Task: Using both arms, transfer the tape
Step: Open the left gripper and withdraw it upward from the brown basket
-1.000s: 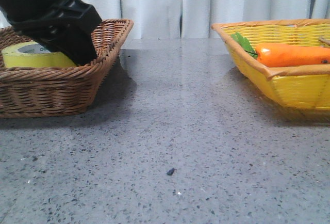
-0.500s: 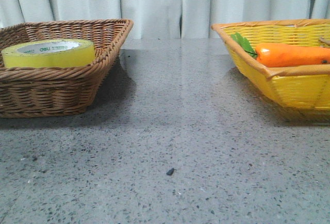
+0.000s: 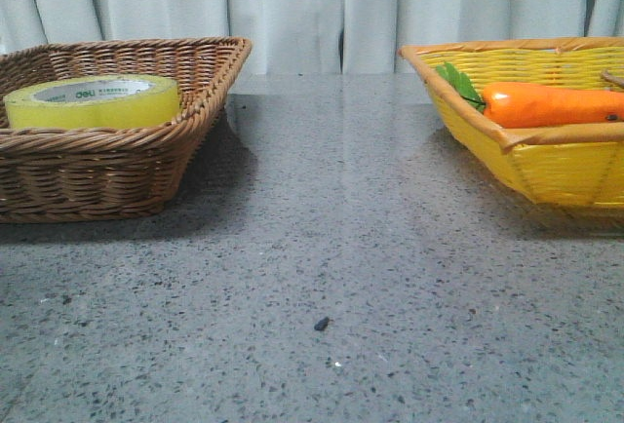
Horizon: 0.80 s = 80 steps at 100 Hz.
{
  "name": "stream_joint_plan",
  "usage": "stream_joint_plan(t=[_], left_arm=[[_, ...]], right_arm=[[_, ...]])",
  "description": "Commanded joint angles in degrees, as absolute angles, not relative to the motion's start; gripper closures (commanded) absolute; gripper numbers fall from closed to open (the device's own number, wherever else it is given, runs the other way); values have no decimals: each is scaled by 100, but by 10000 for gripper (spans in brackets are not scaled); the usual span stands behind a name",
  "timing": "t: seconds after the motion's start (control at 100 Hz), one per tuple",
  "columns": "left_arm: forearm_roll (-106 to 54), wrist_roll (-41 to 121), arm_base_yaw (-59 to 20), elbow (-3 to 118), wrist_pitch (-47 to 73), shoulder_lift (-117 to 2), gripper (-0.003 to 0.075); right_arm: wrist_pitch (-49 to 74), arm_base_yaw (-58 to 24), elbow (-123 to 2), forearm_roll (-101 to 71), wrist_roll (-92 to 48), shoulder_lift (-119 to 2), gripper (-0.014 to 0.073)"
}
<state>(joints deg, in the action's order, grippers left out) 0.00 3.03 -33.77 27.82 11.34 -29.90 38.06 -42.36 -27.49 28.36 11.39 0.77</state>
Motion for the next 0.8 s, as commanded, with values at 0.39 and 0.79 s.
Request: stream_joint_plan(t=[0.39, 0.79], left_arm=[[-386, 269, -3368, 1278, 243, -783, 741], [-386, 269, -3368, 1061, 280, -785, 741]], right_arm=[[2880, -4213, -2691, 3104, 1146, 130, 666], [2880, -4213, -2691, 3104, 1146, 130, 666]])
